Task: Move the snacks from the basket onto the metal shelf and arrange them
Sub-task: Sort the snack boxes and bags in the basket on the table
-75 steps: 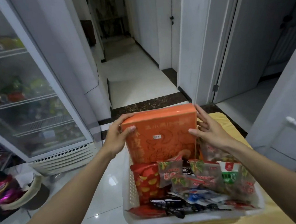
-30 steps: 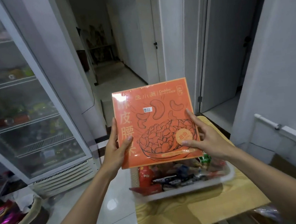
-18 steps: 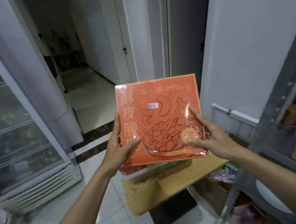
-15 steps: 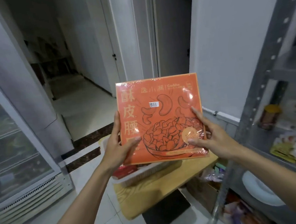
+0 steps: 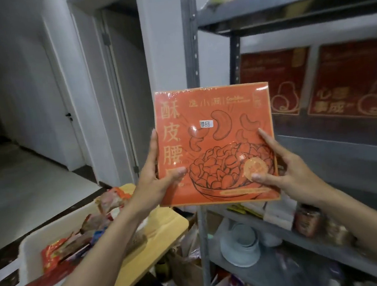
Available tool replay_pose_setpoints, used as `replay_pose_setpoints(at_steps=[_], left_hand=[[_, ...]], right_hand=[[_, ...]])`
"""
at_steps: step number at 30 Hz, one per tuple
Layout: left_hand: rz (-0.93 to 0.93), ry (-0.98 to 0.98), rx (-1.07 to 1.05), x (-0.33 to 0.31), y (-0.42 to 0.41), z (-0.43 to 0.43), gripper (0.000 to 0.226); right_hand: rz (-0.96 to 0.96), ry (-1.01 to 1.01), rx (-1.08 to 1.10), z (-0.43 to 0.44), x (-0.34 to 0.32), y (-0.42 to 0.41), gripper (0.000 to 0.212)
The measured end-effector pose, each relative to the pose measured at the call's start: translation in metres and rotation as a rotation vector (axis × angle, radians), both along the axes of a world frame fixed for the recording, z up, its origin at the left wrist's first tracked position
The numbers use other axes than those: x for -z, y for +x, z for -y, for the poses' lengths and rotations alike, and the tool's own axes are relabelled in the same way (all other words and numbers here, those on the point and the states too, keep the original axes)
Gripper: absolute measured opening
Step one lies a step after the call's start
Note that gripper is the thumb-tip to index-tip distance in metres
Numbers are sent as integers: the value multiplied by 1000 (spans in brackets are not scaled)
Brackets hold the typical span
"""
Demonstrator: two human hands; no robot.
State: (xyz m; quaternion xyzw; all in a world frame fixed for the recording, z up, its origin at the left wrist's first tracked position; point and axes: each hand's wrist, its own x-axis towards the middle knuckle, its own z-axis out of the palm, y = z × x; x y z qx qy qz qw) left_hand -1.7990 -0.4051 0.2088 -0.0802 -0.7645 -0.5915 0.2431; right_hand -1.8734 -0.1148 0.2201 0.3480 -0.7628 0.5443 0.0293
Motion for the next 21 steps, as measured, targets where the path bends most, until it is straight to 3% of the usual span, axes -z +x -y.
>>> replay_pose_setpoints(at_steps=[11,21], left_hand=[[-112,-50,254,-48,-90,-241,101],[-176,-162,518,-86,-191,-391,104]], right_hand=[[-108,3,275,-249,-45,-7,98],[-146,-4,518,-395,-65,-30,98]])
